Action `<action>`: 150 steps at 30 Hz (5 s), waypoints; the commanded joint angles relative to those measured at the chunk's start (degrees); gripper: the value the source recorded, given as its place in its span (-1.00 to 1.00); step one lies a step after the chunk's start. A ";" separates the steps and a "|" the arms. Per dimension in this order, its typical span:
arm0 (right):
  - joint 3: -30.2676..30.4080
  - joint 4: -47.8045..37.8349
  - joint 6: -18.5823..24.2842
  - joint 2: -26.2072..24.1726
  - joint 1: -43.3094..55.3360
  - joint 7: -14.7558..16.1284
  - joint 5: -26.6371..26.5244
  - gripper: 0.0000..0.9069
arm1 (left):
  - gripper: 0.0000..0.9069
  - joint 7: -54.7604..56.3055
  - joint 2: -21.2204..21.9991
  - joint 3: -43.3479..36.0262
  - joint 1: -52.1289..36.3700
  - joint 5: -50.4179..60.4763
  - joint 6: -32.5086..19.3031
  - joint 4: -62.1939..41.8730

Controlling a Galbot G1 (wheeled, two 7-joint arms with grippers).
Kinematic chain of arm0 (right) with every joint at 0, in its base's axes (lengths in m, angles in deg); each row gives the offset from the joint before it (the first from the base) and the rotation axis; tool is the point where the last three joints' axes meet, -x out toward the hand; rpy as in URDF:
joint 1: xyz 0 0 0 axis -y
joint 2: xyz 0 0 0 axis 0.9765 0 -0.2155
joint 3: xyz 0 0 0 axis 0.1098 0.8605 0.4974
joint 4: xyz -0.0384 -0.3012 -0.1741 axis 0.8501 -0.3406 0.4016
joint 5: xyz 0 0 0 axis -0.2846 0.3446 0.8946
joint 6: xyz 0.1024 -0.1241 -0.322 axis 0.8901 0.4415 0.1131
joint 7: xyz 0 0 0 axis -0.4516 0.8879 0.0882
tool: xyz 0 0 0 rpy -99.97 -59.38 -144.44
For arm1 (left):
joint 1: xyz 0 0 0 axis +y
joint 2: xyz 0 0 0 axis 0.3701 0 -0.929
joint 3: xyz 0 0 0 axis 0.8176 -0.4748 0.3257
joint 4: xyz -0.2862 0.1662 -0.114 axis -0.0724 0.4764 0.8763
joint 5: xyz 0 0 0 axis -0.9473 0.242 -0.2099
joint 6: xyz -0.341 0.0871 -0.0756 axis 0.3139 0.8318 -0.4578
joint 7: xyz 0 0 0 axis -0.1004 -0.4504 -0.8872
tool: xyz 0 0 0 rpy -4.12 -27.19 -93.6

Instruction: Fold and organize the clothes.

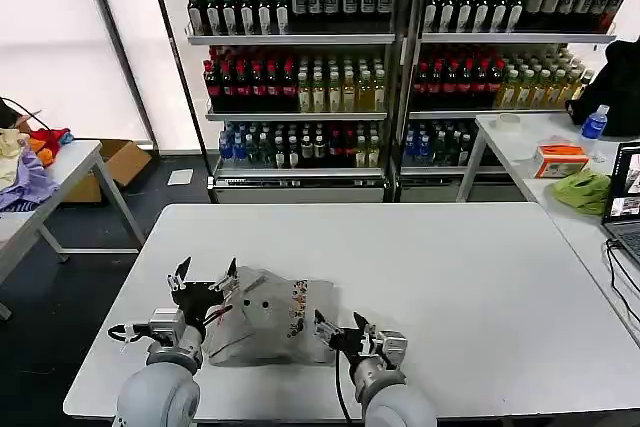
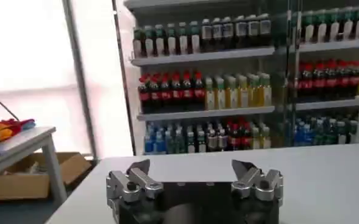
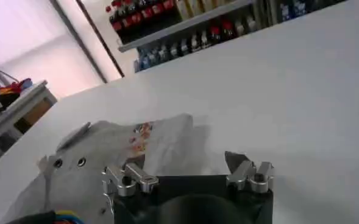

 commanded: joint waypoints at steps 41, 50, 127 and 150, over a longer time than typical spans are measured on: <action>-12.81 0.88 -2.33 -21.36 2.25 2.86 -1.43 -1.00 | 1.00 1.69 0.73 1.58 0.47 0.06 0.85 -0.22; -15.81 -7.80 -2.38 -24.07 4.40 5.04 1.14 1.00 | 1.00 1.73 1.36 0.98 0.75 0.25 0.94 -0.21; 0.56 -19.92 7.54 -6.33 25.79 10.13 15.61 1.00 | 1.00 2.00 3.88 1.77 9.26 0.45 -0.40 3.69; 2.85 -16.95 -2.29 -5.05 18.68 2.00 12.16 1.00 | 1.00 2.09 4.58 1.20 11.14 1.26 -0.18 3.72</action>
